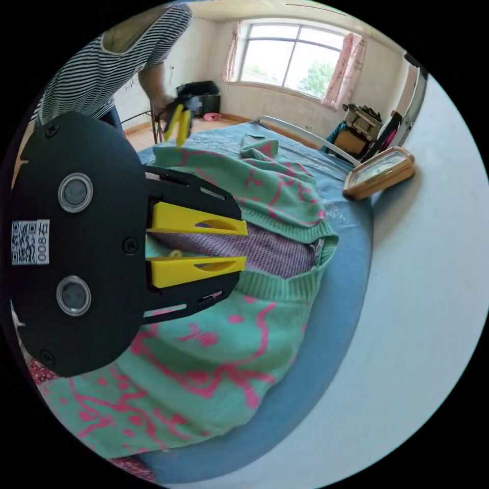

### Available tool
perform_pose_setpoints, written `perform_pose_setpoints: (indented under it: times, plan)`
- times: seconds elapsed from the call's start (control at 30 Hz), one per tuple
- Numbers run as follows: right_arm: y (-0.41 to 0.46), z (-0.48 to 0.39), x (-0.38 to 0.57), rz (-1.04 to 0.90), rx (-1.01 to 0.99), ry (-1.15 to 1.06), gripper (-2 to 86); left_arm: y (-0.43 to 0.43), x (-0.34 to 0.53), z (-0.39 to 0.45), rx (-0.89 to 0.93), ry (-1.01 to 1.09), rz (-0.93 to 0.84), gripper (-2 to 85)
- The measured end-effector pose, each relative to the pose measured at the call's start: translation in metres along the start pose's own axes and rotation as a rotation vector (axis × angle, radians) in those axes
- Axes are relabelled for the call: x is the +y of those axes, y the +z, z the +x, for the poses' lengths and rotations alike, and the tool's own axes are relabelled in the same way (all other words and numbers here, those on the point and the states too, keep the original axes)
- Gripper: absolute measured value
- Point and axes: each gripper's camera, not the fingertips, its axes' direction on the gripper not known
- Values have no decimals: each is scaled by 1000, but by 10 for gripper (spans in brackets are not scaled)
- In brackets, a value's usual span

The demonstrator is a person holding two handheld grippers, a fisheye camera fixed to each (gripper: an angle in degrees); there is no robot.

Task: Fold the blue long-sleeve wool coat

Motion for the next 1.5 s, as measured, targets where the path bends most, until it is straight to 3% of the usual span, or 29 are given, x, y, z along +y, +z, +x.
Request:
perform_pose_setpoints:
  times: [0.27,0.53,0.8,1.07,1.4,1.5]
  plan:
    - [73,-5,-44,-75,-9,47,77,74,28,5,-126,25,-148,70]
    - [89,-7,-28,-94,-46,82,33,85,53,0,-73,1,-120,23]
    - [47,-31,-10,-33,-156,14,22,68,81,4,35,15,-58,17]
    - [-16,-39,16,10,-97,-7,21,80,94,12,151,107,-94,17]
    - [18,-22,55,-41,-95,95,21,102,137,-19,187,-30,-70,36]
    - [5,-19,78,-14,-41,116,20,76,166,-35,53,-149,25,51]
